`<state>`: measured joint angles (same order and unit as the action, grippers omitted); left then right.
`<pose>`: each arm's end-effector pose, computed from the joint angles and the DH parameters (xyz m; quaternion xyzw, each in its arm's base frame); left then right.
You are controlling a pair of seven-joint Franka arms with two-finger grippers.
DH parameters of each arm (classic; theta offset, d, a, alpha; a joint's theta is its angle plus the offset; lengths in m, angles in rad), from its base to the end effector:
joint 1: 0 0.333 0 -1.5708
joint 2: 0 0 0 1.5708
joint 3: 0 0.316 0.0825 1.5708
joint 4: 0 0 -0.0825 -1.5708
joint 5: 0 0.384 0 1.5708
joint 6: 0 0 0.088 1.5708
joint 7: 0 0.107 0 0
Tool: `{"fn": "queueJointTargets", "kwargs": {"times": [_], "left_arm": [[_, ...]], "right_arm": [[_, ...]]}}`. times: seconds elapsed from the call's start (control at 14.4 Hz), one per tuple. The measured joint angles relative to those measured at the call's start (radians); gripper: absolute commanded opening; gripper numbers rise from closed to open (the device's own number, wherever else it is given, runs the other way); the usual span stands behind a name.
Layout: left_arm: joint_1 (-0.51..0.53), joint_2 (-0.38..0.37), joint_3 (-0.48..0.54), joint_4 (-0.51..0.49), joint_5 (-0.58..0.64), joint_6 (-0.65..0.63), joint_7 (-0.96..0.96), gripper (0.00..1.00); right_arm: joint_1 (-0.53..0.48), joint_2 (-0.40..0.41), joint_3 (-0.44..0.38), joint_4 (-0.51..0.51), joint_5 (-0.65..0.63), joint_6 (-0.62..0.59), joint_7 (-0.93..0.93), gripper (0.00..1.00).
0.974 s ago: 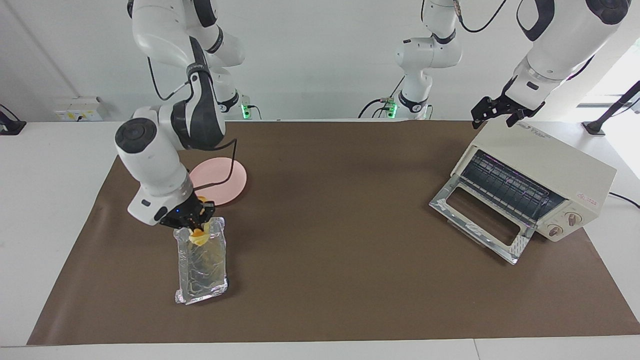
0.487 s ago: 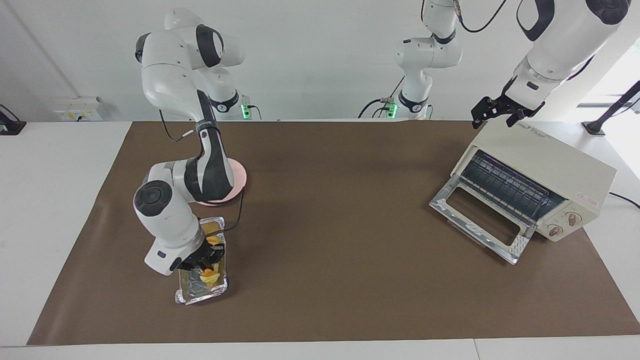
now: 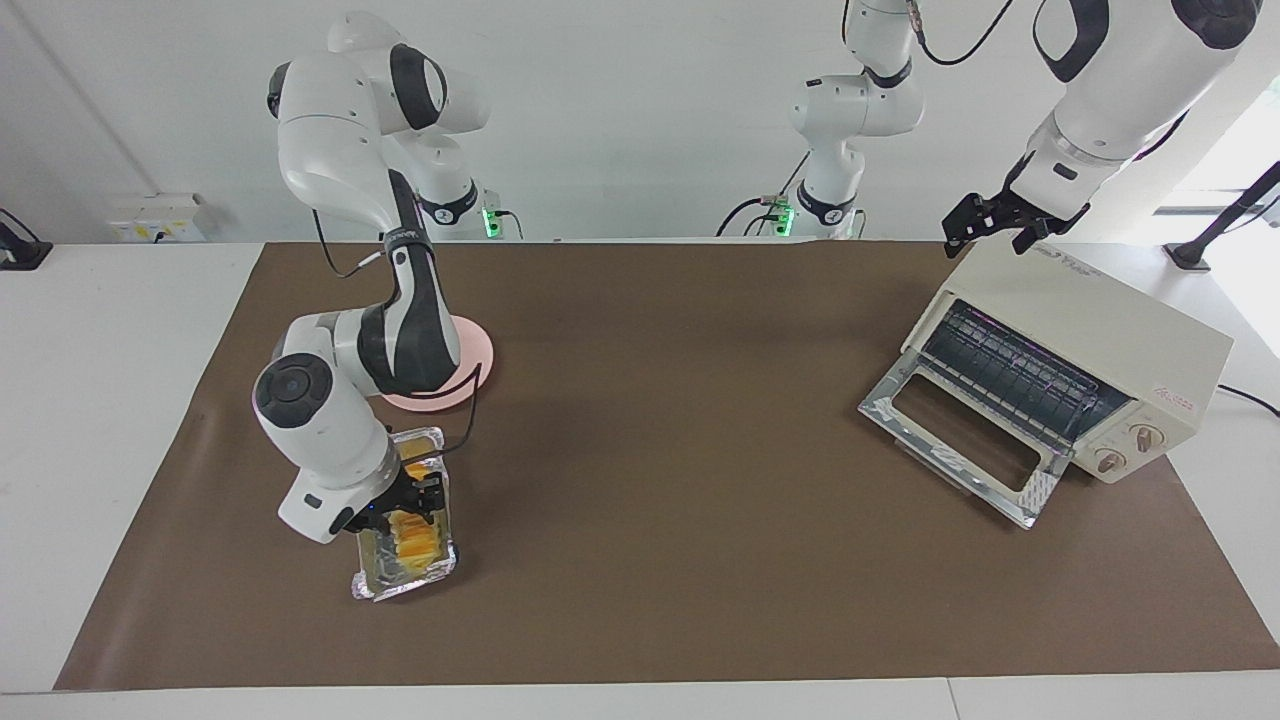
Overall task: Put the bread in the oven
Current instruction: 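Lift the bread with the right gripper and lower it into the foil tray, then push the foil tray with the right gripper toward the table center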
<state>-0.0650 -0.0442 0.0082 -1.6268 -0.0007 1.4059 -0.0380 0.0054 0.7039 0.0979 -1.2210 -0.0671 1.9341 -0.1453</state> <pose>0.5204 -0.0296 0.6095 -0.9961 0.0094 0.0882 0.0037 0.7433 0.0533 0.3601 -0.9923 -0.1239 -0.0062 0.0000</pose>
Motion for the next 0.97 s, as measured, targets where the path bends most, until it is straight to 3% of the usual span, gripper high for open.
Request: {"fn": "queueJointTargets", "kwargs": {"times": [0.21, 0.49, 0.56, 0.63, 0.77, 0.84, 0.97], "left_arm": [[0.0, 0.0, 0.0, 0.0, 0.0, 0.0, 0.0, 1.0], [0.0, 0.0, 0.0, 0.0, 0.0, 0.0, 0.0, 1.0], [0.0, 0.0, 0.0, 0.0, 0.0, 0.0, 0.0, 1.0], [0.0, 0.0, 0.0, 0.0, 0.0, 0.0, 0.0, 1.0], [0.0, 0.0, 0.0, 0.0, 0.0, 0.0, 0.0, 1.0], [0.0, 0.0, 0.0, 0.0, 0.0, 0.0, 0.0, 1.0], [0.0, 0.0, 0.0, 0.0, 0.0, 0.0, 0.0, 1.0]], "right_arm": [[-0.021, -0.002, -0.006, 0.027, -0.001, -0.004, -0.056, 0.92], [-0.079, 0.016, -0.008, -0.006, -0.022, 0.123, -0.175, 0.83], [-0.084, 0.02, -0.008, -0.029, -0.037, 0.16, -0.182, 0.76], [-0.085, 0.023, -0.007, -0.057, -0.046, 0.197, -0.182, 0.63], [-0.088, 0.025, -0.007, -0.126, -0.049, 0.273, -0.182, 0.06], [-0.089, 0.025, -0.007, -0.148, -0.049, 0.293, -0.182, 0.0], [-0.09, 0.023, -0.007, -0.167, -0.049, 0.305, -0.182, 0.0]]}}
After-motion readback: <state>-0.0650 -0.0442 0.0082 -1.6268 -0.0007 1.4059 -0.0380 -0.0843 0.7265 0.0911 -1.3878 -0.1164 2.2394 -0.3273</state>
